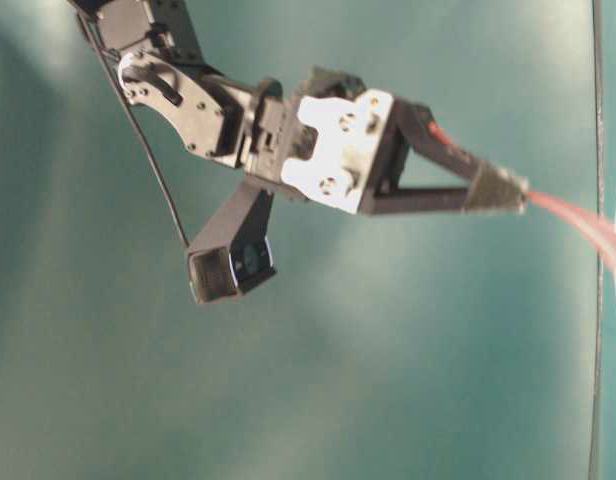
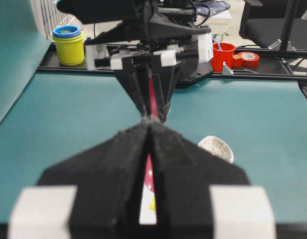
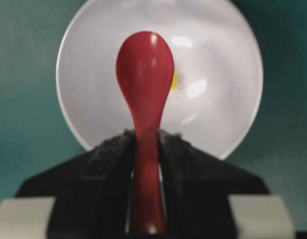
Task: Scoop the yellow hexagonal prism block from the bowl with a spoon using the right arm.
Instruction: 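Drag the spoon across the bowl floor under the yellow block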
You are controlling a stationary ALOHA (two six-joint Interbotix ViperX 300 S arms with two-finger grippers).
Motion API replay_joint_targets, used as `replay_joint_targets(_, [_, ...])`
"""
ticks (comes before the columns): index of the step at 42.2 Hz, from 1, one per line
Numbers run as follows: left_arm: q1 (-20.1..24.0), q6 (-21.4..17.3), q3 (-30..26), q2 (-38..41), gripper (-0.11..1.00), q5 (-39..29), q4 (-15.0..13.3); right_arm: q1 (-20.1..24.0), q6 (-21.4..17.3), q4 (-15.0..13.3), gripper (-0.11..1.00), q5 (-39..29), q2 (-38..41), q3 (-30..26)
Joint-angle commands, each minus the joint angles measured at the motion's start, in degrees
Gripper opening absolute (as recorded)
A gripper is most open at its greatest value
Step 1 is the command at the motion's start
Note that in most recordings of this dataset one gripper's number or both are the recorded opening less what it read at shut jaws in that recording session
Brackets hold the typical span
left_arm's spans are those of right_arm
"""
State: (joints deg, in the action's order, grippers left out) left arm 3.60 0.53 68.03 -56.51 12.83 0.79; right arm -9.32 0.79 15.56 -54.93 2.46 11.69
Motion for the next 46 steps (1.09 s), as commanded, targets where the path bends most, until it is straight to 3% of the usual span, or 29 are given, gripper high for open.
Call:
replay_joint_targets(1, [0.2,0.1,-0.6,0.3,0.00,0.4,0.2,0.1,-1.4,-0.2,0.22,-3.3,-2.0,-1.3])
replay_joint_targets(14, [0.2,0.1,-0.5,0.3,0.00,0.5,0.1,0.1,-2.1,-0.3,0.22,-7.9,-2.0,-1.1])
replay_joint_targets(46, [0.2,0.1,-0.5,0.4,0.00,0.5,0.1,0.1,-2.0,-2.7,0.22,-3.0,1.8,1.8])
